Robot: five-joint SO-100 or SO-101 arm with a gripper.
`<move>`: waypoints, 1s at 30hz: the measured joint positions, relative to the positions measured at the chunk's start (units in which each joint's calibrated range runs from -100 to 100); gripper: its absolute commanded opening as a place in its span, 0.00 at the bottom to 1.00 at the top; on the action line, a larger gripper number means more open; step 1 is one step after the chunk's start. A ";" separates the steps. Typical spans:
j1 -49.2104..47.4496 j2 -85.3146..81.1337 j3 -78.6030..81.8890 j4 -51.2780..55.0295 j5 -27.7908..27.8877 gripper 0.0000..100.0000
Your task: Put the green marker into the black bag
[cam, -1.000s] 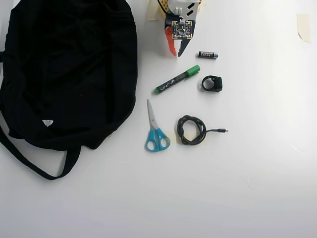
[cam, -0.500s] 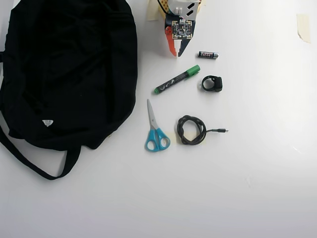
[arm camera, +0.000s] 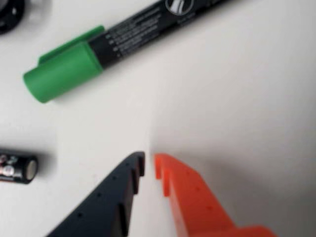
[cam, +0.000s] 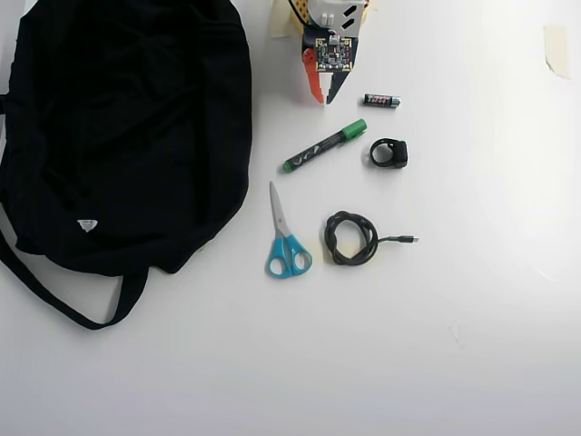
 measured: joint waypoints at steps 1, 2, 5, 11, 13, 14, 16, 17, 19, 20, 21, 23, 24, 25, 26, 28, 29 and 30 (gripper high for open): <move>0.00 0.00 0.00 0.00 0.00 0.02; 0.00 0.00 0.00 0.00 0.00 0.03; 0.00 0.00 0.00 -0.17 0.00 0.03; 0.00 0.00 0.00 -2.75 0.00 0.02; 0.00 0.00 0.00 -5.84 0.00 0.02; 0.00 0.00 0.00 -7.81 0.00 0.02; -0.22 0.00 0.00 -12.19 0.00 0.02; -0.44 0.33 0.00 -14.68 0.00 0.02; -0.88 2.24 0.00 -19.92 0.00 0.02; -1.18 3.65 -0.16 -22.76 0.00 0.02; -1.40 5.40 -0.39 -25.85 0.00 0.02; -2.20 9.71 -2.28 -31.86 0.00 0.03; -2.65 11.87 -3.14 -34.78 0.00 0.03; -3.09 14.36 -4.09 -37.18 0.00 0.03; -3.45 16.77 -5.03 -39.42 0.00 0.03; -4.26 21.17 -8.18 -43.45 0.00 0.03; -4.63 23.41 -9.98 -45.17 0.00 0.02; -4.85 25.49 -11.79 -46.72 0.00 0.02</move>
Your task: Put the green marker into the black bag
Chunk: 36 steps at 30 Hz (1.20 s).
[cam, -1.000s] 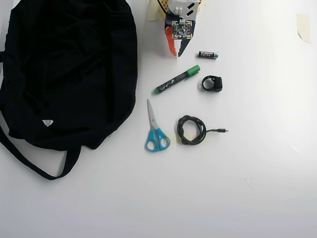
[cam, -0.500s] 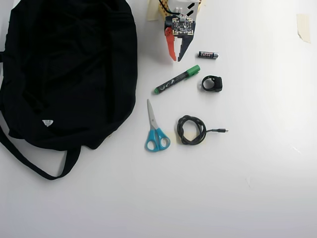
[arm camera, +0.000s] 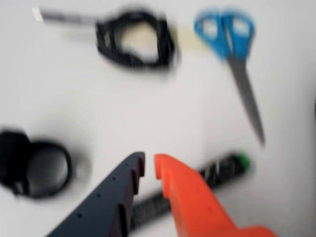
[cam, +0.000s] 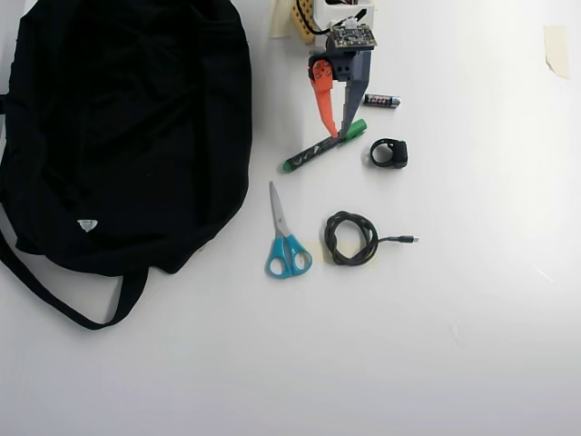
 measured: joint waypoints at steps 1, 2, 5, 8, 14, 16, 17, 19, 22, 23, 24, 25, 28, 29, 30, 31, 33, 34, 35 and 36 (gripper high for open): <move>-0.29 2.24 -1.89 -1.55 0.00 0.02; -0.44 4.32 -3.77 -2.83 0.00 0.02; -0.51 10.88 -10.46 -5.32 0.00 0.02; -0.51 17.43 -17.77 -5.93 0.00 0.02; -0.51 29.64 -32.23 -5.93 0.00 0.02; -0.51 32.79 -36.16 -5.93 0.00 0.02; -0.51 34.21 -38.13 -5.93 0.00 0.02; -0.51 36.86 -41.90 -5.93 0.00 0.02; -0.51 41.01 -47.48 -5.93 0.00 0.02; -0.51 42.42 -49.37 -5.93 0.00 0.02; -0.51 43.84 -51.18 -5.93 0.00 0.02; -0.51 45.33 -53.07 -5.93 0.00 0.02; -0.51 49.65 -58.33 -5.93 0.00 0.02; -0.51 50.98 -60.06 -5.93 0.00 0.02; -0.44 52.39 -61.87 -5.93 0.00 0.02; -0.29 53.72 -63.52 -5.93 0.00 0.02; 0.07 56.29 -66.75 -5.93 0.00 0.02; 0.37 57.70 -68.55 -5.93 0.00 0.02; 0.88 59.28 -70.99 -5.93 0.00 0.02; 1.32 59.69 -71.86 -5.93 0.00 0.02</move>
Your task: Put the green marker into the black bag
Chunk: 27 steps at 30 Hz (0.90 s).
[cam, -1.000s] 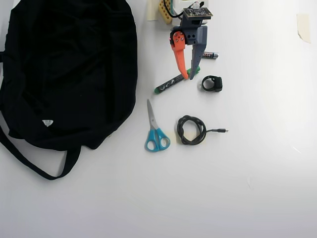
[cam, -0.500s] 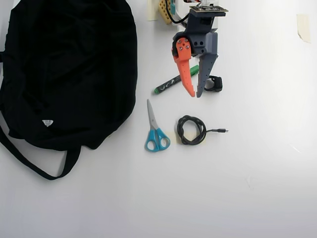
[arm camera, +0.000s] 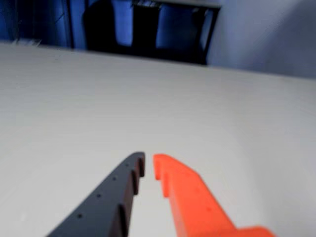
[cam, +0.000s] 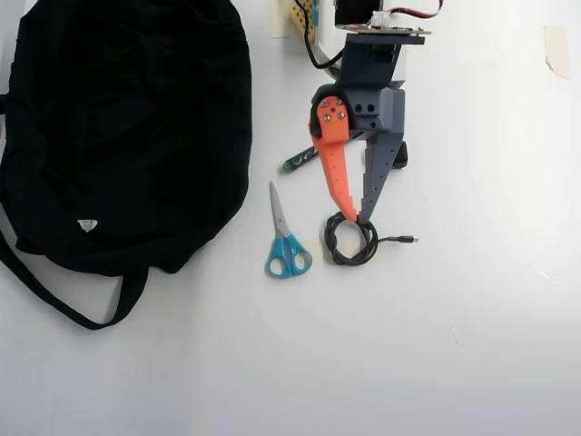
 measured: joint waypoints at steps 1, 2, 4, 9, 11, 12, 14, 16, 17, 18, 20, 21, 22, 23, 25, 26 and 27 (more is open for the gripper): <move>0.07 1.00 -1.42 0.00 0.00 0.02; 0.15 3.15 -4.40 0.00 0.00 0.02; -0.07 4.48 -6.45 0.00 0.00 0.02; 0.07 5.31 -8.88 0.00 0.00 0.02; 0.07 5.40 -8.88 -0.26 0.00 0.02; 0.07 5.48 -8.88 -0.34 0.00 0.02; 0.07 5.48 -8.88 -0.34 0.00 0.02; 0.07 5.48 -8.88 -0.34 0.00 0.02; 0.07 5.48 -8.88 -0.34 0.00 0.02; 0.07 5.48 -8.88 -0.34 0.00 0.02; 0.07 5.48 -8.88 -0.17 0.00 0.02; 0.07 5.48 -8.88 0.52 0.00 0.02; 0.07 5.48 -8.88 2.06 0.00 0.02; 0.07 5.48 -8.96 3.61 0.00 0.02; -0.07 5.48 -8.96 8.84 0.00 0.02; -0.07 5.48 -8.96 9.88 0.05 0.02; -0.07 5.48 -8.96 11.16 0.05 0.02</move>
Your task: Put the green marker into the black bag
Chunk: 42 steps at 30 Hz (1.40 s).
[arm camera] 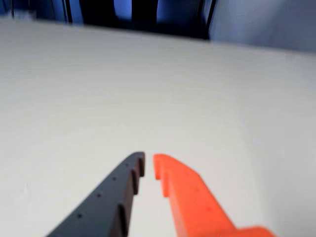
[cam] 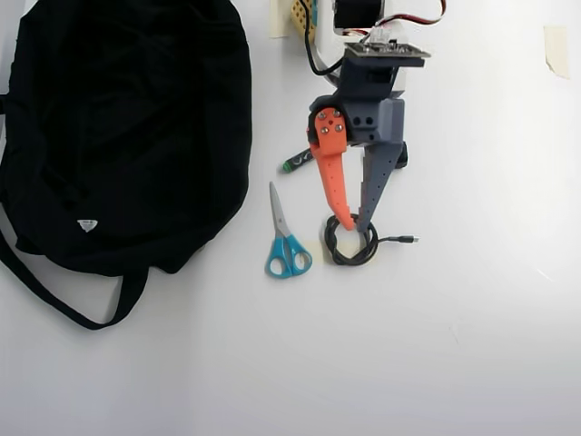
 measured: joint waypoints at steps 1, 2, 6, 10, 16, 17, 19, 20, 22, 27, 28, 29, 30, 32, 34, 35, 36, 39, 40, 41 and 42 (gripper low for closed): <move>0.00 0.00 -0.08 2.40 0.10 0.02; 0.00 0.00 -0.39 4.72 0.10 0.02; -0.22 0.00 -2.83 14.26 0.10 0.02; -1.10 -0.08 -5.97 26.45 0.10 0.02; -3.09 -0.08 -6.76 41.82 -0.05 0.03; -3.31 -0.08 -6.76 43.88 -0.05 0.03; -3.53 -0.08 -6.76 47.83 -0.05 0.03; -3.89 -0.08 -6.76 49.46 -0.05 0.03; -4.78 -0.08 -6.76 52.81 0.05 0.03; -6.91 -0.08 -6.84 60.71 0.10 0.03; -7.35 -0.08 -7.15 61.91 0.10 0.02; -7.64 -0.08 -7.23 63.20 0.05 0.02; -7.86 -0.08 -7.31 64.23 -0.10 0.02; -7.94 -0.08 -7.31 65.35 -0.24 0.02; -7.64 -0.08 -7.39 65.78 -1.03 0.02; -7.64 -0.08 -7.39 65.78 -1.86 0.02; -7.64 -0.08 -7.39 66.04 -2.74 0.02; -7.64 -0.08 -7.39 67.84 -4.30 0.02; -7.64 -0.08 -7.39 68.01 -4.35 0.02; -7.64 -0.08 -7.39 68.01 -4.35 0.02; -7.64 -0.08 -7.39 68.01 -4.35 0.02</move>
